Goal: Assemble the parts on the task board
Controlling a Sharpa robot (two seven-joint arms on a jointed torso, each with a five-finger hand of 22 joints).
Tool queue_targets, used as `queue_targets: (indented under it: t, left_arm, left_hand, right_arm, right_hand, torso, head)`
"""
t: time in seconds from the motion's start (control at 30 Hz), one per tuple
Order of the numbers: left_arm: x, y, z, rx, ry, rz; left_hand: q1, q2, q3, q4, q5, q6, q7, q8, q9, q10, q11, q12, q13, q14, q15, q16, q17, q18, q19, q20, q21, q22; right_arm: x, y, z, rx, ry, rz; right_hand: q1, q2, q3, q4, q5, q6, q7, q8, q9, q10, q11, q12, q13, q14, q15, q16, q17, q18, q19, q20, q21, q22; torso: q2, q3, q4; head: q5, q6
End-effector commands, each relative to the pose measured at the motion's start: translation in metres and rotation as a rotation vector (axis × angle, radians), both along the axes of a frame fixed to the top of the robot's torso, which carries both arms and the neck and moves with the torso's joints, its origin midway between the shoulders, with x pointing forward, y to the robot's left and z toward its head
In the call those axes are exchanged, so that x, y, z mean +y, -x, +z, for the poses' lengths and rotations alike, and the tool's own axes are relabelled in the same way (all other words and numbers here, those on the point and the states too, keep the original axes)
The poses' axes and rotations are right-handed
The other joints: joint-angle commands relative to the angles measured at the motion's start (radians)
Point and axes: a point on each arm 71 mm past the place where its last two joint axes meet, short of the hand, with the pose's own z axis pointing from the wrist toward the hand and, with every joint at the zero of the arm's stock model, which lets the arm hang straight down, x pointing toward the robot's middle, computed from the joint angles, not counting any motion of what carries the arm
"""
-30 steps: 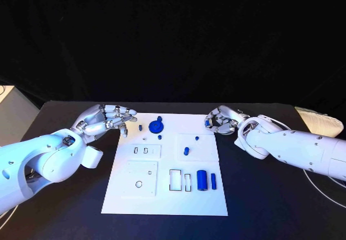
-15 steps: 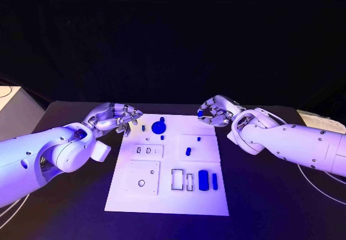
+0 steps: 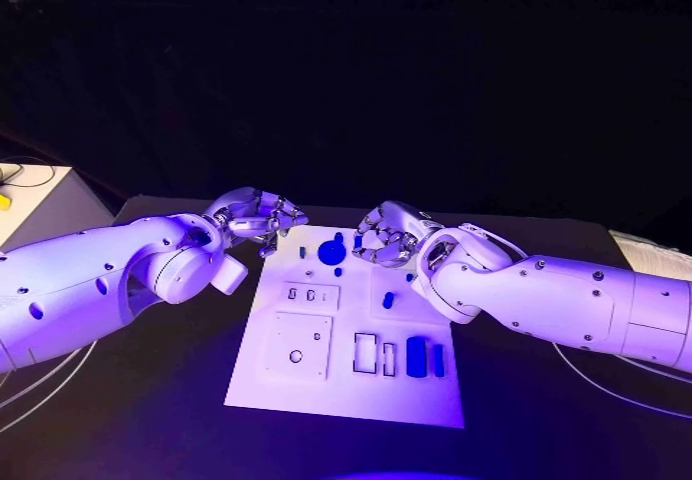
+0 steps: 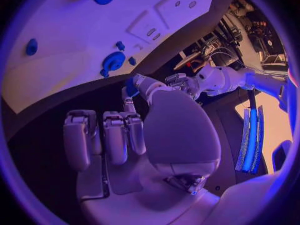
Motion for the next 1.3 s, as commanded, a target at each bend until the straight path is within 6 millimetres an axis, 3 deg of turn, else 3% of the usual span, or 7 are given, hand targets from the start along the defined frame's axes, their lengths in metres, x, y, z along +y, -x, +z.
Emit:
queue_targets:
  t: [0.03, 0.17, 0.4, 0.5, 0.6, 0.93, 1.3]
  left_arm:
    - [0.002, -0.001, -0.001, 0.013, -0.051, 0.023]
    - [0.005, -0.001, -0.001, 0.02, -0.065, 0.03]
    - [0.006, 0.002, -0.001, 0.028, -0.074, 0.028]
    - [0.006, 0.004, -0.001, 0.031, -0.08, 0.026]
    - [0.007, 0.006, -0.001, 0.032, -0.083, 0.026]
    - [0.009, 0.007, -0.001, 0.039, -0.088, 0.024]
    - [0.006, 0.008, -0.002, 0.045, -0.089, 0.016]
  left_hand:
    - [-0.006, 0.002, 0.001, 0.006, 0.004, -0.004, 0.0, 0.004, 0.002, 0.004, 0.001, 0.004, 0.001, 0.005, 0.0, 0.004, 0.01, -0.006, 0.004, -0.001, 0.005, 0.0]
    - [-0.007, -0.001, 0.004, 0.011, 0.004, -0.011, -0.001, 0.014, 0.009, 0.034, 0.0, 0.059, 0.057, 0.012, -0.001, 0.012, 0.024, -0.007, 0.006, -0.002, 0.011, 0.007]
    - [-0.007, -0.001, 0.004, 0.013, 0.004, -0.011, -0.002, 0.018, 0.012, 0.042, 0.0, 0.073, 0.072, 0.013, -0.001, 0.014, 0.028, -0.008, 0.007, -0.002, 0.013, 0.009]
    - [-0.007, -0.002, 0.005, 0.014, 0.004, -0.015, -0.001, 0.019, 0.012, 0.043, 0.0, 0.077, 0.075, 0.014, -0.001, 0.015, 0.029, -0.008, 0.008, -0.002, 0.014, 0.011]
    - [-0.007, -0.002, 0.005, 0.014, 0.004, -0.015, -0.001, 0.019, 0.012, 0.043, 0.0, 0.077, 0.075, 0.014, -0.001, 0.015, 0.029, -0.008, 0.008, -0.002, 0.014, 0.011]
    - [-0.007, -0.002, 0.006, 0.014, 0.004, -0.018, -0.001, 0.019, 0.013, 0.042, 0.0, 0.079, 0.075, 0.013, -0.001, 0.014, 0.028, -0.008, 0.007, -0.002, 0.014, 0.01]
    - [-0.006, -0.001, 0.008, 0.015, 0.004, -0.022, 0.0, 0.019, 0.013, 0.038, 0.001, 0.08, 0.073, 0.011, -0.001, 0.012, 0.024, -0.008, 0.007, -0.002, 0.015, 0.011]
  right_arm:
    - [0.011, 0.006, -0.007, 0.002, 0.087, -0.005]
    - [0.034, 0.018, -0.017, -0.008, 0.117, 0.048]
    - [0.052, 0.028, -0.032, -0.017, 0.143, 0.076]
    - [0.055, 0.03, -0.037, -0.02, 0.149, 0.077]
    - [0.059, 0.031, -0.041, -0.022, 0.149, 0.078]
    - [0.068, 0.034, -0.054, -0.018, 0.155, 0.085]
    - [0.073, 0.037, -0.059, -0.015, 0.153, 0.095]
  right_hand:
    - [-0.011, 0.001, 0.004, 0.0, 0.004, 0.017, -0.025, 0.033, 0.053, 0.095, -0.004, 0.005, 0.254, 0.104, -0.006, 0.002, 0.253, -0.011, 0.072, -0.005, 0.004, 0.204]
    - [-0.014, -0.002, 0.005, -0.001, 0.004, 0.016, -0.025, 0.036, 0.054, 0.096, -0.005, 0.006, 0.254, 0.104, -0.007, 0.002, 0.252, -0.011, 0.072, -0.006, 0.004, 0.204]
    - [-0.016, -0.005, 0.006, -0.003, 0.005, 0.014, -0.025, 0.037, 0.055, 0.092, -0.005, 0.001, 0.249, 0.103, -0.007, 0.001, 0.25, -0.01, 0.071, -0.006, 0.001, 0.202]
    - [-0.017, -0.007, 0.006, -0.003, 0.006, 0.013, -0.025, 0.037, 0.055, 0.092, -0.005, 0.001, 0.25, 0.103, -0.007, 0.0, 0.249, -0.01, 0.071, -0.006, 0.0, 0.201]
    - [-0.019, -0.008, 0.007, -0.003, 0.007, 0.013, -0.025, 0.038, 0.055, 0.092, -0.005, 0.001, 0.25, 0.103, -0.007, 0.0, 0.249, -0.01, 0.071, -0.006, 0.001, 0.202]
    - [-0.024, -0.011, 0.007, -0.002, 0.008, 0.012, -0.025, 0.039, 0.056, 0.092, -0.005, 0.001, 0.25, 0.102, -0.007, 0.0, 0.247, -0.01, 0.071, -0.007, 0.0, 0.201]
    - [-0.026, -0.014, 0.008, -0.003, 0.009, 0.011, -0.025, 0.041, 0.056, 0.092, -0.005, 0.001, 0.25, 0.102, -0.007, -0.001, 0.245, -0.009, 0.07, -0.007, -0.003, 0.199]
  torso:
    - [-0.008, -0.0051, 0.0015]
    - [-0.009, -0.0083, 0.0012]
    - [-0.007, -0.0079, 0.0068]
    - [-0.005, -0.0069, 0.0053]
    - [-0.003, -0.0087, 0.0068]
    - [-0.004, -0.006, 0.0058]
    - [-0.003, -0.0072, 0.0073]
  head:
    - [0.018, -0.013]
    - [0.035, -0.021]
    - [0.029, -0.028]
    - [0.03, -0.031]
    - [0.03, -0.035]
    - [0.037, -0.054]
    - [0.034, -0.06]
